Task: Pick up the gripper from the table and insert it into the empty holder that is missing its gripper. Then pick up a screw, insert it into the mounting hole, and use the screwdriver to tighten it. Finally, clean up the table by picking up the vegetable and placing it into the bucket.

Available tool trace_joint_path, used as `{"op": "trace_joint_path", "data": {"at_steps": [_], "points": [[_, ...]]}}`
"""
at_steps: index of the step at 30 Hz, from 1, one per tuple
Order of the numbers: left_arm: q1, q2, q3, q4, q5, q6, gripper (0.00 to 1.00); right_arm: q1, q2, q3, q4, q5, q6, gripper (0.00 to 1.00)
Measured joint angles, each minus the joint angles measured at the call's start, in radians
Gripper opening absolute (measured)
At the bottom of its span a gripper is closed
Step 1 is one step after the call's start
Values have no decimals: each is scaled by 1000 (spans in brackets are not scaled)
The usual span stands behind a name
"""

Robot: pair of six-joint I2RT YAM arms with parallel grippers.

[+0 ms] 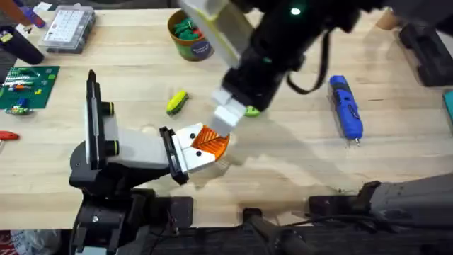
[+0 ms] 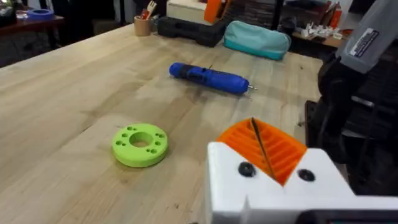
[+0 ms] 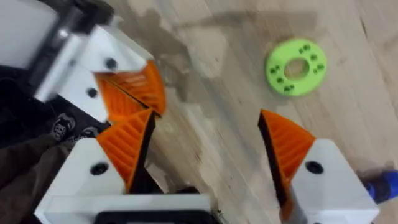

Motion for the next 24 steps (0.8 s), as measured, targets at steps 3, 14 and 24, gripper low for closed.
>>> {"op": "trace_joint_path", "data": {"at_steps": [3, 14, 24], "points": [[0, 0, 0, 0, 0, 0, 5, -56, -46, -51, -5, 0, 1, 998], [0, 0, 0, 0, 0, 0, 5, -511, -231, -160, -124, 1, -19, 998], [0, 0, 0, 0, 0, 0, 5, -889, -287, -324, 24, 2, -58, 997]]}}
